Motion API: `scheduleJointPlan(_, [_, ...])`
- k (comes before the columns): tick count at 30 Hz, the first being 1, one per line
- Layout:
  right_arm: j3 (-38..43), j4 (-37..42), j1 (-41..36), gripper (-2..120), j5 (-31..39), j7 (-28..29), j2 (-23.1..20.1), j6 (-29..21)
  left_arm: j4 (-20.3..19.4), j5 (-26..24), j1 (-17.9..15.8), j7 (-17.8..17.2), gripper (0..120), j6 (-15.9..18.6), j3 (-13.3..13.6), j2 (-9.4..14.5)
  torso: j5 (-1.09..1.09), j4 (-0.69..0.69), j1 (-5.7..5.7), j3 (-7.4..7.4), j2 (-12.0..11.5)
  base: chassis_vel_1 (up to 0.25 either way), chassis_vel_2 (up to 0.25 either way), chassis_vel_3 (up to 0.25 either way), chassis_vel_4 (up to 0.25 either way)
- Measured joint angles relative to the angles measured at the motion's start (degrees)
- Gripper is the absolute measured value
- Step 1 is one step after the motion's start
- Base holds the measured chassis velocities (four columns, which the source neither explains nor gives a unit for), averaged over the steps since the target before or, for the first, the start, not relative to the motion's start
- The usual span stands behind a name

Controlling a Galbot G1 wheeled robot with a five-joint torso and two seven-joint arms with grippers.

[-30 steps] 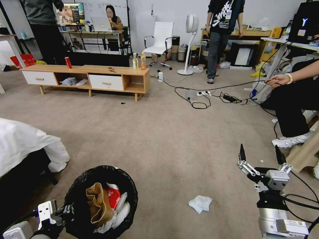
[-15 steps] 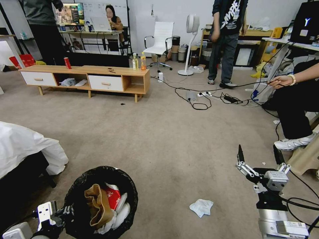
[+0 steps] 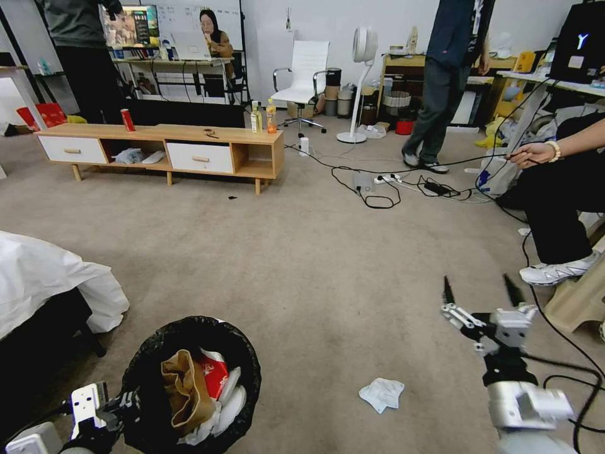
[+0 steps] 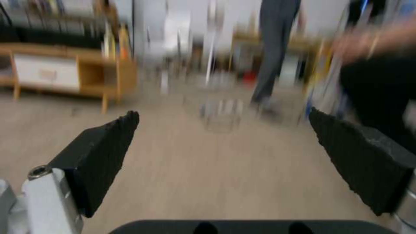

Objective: Pick up the trash bin and place the garbage on the floor into it.

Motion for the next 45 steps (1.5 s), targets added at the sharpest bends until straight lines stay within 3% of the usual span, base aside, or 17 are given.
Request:
scheduleJointPlan(1, [0.0,0.0,0.0,100,0.0,0.0,0.0,0.0,0.0,0.0,0.0,0.0,3,0.0,0.0,0.0,0.0,0.0,0.0,0.0,0.0,0.0,0.0,0.0,0.0])
scheduleJointPlan(2, [-2.54,0.37,2.45,100,5.85,2.35,-1.44,-5.32,0.28,0.17,-0.23,0.01,3,-0.02,0.01,-0.18,-0.01,0.0,0.0,0.0,0.0,0.0,0.0,0.0,0.0])
scheduleJointPlan(6, [-5.65,0.28,5.82,100,12.46,4.72,-2.69,-10.32,0.43,0.32,-0.34,0.02,3,-0.03,0.0,-0.34,0.0,-0.01,0.0,0.0,0.0,0.0,0.0,0.0,0.0])
scheduleJointPlan(8, [-10.48,-0.73,11.6,100,23.31,8.73,-3.43,-17.04,0.61,0.4,-0.43,0.06,3,-0.05,-0.19,-0.45,0.0,0.0,0.0,0.0,0.0,0.0,0.0,0.0,0.0])
scheduleJointPlan(13, [-14.64,-2.49,16.91,100,31.47,12.68,-3.56,-21.7,0.83,0.48,-0.54,0.06,3,-0.09,-0.41,-0.61,-0.01,0.0,0.0,0.0,0.0,0.0,0.0,0.0,0.0])
scheduleJointPlan(15, [-19.59,-6.9,22.35,100,40.86,16.49,-2.95,-25.87,1.25,0.84,-0.74,0.07,3,-0.19,-0.54,-1.07,0.0,0.01,0.0,0.0,0.0,0.0,0.0,0.0,0.0])
scheduleJointPlan(21, [-22.98,-13.74,25.54,100,47.03,18.38,-1.87,-30.15,1.98,1.28,-0.93,0.09,3,-0.32,-0.73,-1.43,-0.01,0.0,0.0,0.0,0.0,0.0,0.0,0.0,0.0])
scheduleJointPlan(33, [-23.76,-22.85,25.26,100,46.93,17.84,-0.71,-32.82,4.41,2.26,-2.01,0.49,3,-0.55,0.17,-1.25,0.0,0.0,0.0,0.0,0.0,0.0,0.0,0.0,0.0])
scheduleJointPlan(45, [-24.39,-29.97,26.97,100,43.14,14.72,1.43,-32.01,5.48,2.6,-2.44,0.62,3,-0.58,0.62,-0.91,0.0,0.0,0.0,0.0,-0.01,0.0,0.0,0.0,0.0])
